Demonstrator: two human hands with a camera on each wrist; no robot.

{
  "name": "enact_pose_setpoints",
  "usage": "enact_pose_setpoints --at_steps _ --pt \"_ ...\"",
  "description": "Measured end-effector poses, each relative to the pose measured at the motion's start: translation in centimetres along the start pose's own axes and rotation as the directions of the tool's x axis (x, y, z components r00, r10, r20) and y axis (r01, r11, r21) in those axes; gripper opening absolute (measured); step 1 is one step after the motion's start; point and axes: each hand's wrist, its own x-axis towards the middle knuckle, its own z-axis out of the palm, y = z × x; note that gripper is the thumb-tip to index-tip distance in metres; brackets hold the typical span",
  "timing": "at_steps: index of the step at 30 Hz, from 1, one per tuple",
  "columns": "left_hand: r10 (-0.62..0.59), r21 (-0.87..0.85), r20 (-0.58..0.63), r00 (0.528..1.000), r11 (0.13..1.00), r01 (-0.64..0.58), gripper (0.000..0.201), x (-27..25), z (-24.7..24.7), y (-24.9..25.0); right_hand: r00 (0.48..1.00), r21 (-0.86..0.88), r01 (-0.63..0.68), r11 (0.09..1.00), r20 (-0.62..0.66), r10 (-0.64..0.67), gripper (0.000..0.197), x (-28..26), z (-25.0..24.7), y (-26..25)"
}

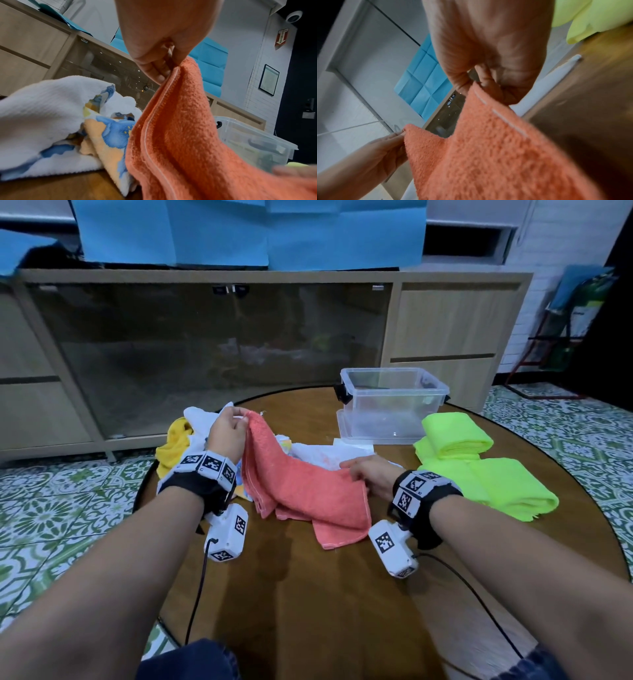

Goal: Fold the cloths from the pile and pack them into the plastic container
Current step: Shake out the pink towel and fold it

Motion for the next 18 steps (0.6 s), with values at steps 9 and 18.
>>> enact_pose_setpoints --at_steps 9,18 --pt "0.077 -0.084 -0.109 0.991 0.993 -0.086 0.027 -0.7 -1.6 2.2 0.872 0.067 0.431 0.900 -0.287 -0.397 0.010 -2.8 -6.7 -5.3" --pt "0.133 -0.169 -0.134 0.982 0.973 -0.155 0.022 -2.0 -2.9 7.0 0.815 0.100 0.525 0.845 -0.345 -0.466 0.030 -6.7 -9.9 -8.0"
